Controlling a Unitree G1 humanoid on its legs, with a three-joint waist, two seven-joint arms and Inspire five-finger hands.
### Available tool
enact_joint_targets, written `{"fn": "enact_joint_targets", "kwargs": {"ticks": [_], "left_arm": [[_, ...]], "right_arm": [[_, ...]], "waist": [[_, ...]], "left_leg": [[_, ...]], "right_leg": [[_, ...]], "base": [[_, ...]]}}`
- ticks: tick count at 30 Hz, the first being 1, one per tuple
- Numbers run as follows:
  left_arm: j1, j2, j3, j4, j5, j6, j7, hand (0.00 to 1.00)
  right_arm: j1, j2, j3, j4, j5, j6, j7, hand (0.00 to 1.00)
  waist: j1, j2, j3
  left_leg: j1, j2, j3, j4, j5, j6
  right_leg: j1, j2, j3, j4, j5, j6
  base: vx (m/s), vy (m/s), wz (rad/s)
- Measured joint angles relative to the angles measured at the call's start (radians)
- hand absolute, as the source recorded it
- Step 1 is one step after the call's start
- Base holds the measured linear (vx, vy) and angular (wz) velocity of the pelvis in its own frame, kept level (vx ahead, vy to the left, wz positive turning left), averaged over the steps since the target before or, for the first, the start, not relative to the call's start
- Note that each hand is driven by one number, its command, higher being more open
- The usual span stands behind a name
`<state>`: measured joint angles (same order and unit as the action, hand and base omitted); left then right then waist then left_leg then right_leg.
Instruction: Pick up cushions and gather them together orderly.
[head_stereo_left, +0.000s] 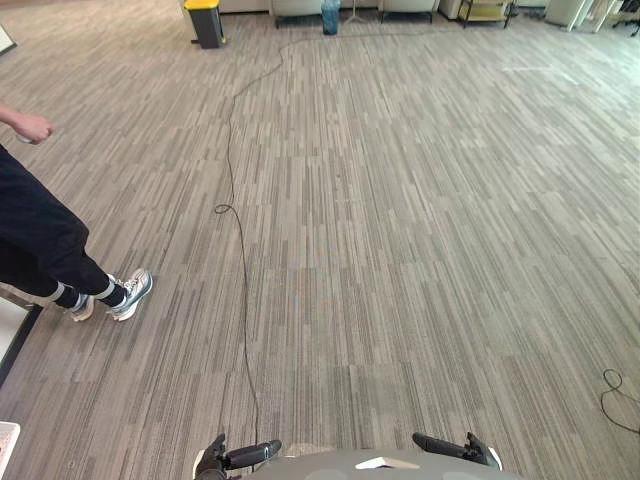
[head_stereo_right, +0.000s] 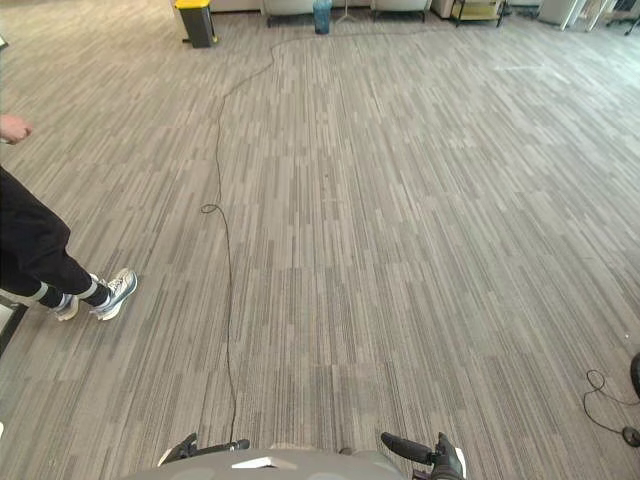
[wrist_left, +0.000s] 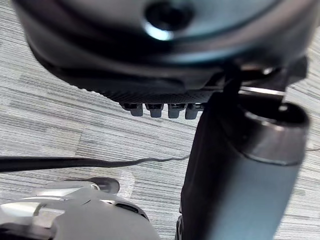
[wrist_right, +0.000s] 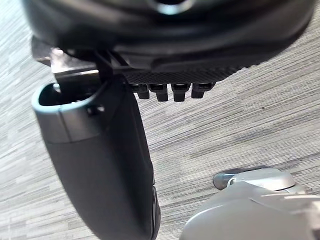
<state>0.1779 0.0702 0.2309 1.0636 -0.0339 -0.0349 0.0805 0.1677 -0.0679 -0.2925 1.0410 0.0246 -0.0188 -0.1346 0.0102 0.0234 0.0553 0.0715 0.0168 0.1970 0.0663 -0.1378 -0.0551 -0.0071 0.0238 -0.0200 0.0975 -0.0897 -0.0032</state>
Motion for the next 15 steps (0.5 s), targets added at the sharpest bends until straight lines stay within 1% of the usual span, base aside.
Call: {"fn": "enact_joint_targets", "kwargs": {"ticks": [1,3,6,12,15], "left_arm": [[-0.001,-0.008,0.023,0.001,0.003,0.0,-0.001,1.0],[-0.004,-0.009,0.029,0.001,0.004,0.0,-0.001,1.0],[-0.024,-0.013,0.029,0.002,0.004,-0.002,-0.001,1.0],[-0.034,-0.015,0.03,0.003,0.006,-0.01,-0.001,1.0],[-0.036,-0.016,0.03,0.006,0.006,-0.01,-0.001,1.0]], "right_arm": [[-0.002,0.001,-0.003,0.0,-0.003,0.0,-0.001,1.0],[-0.011,0.002,-0.005,0.002,-0.007,0.0,-0.001,1.0],[-0.047,0.009,-0.038,0.016,-0.024,0.0,0.0,1.0],[-0.076,0.023,-0.042,0.018,-0.024,0.001,-0.001,1.0],[-0.086,0.043,-0.042,0.015,-0.024,0.001,0.0,1.0]], "waist": [[0.003,0.001,0.003],[0.005,0.001,0.003],[0.008,0.004,0.017],[0.013,0.004,0.024],[0.014,0.005,0.027]], "left_leg": [[0.017,0.0,0.008,-0.013,0.006,-0.009],[0.021,0.0,0.009,-0.019,0.011,-0.016],[0.024,-0.001,0.01,-0.041,0.03,-0.004],[0.027,-0.001,0.009,-0.048,0.039,0.006],[0.029,0.001,0.004,-0.072,0.051,0.014]], "right_leg": [[0.023,0.001,0.0,-0.023,0.008,0.003],[0.033,0.001,-0.002,-0.045,0.016,0.006],[0.054,0.003,-0.007,-0.094,0.047,0.01],[0.068,0.006,-0.009,-0.125,0.065,0.001],[0.068,0.01,-0.027,-0.134,0.072,-0.007]], "base": [[0.04,-0.003,-0.04],[0.02,-0.004,-0.01],[-0.02,-0.005,0.04],[-0.07,-0.012,0.01],[-0.09,-0.03,0.14]]}}
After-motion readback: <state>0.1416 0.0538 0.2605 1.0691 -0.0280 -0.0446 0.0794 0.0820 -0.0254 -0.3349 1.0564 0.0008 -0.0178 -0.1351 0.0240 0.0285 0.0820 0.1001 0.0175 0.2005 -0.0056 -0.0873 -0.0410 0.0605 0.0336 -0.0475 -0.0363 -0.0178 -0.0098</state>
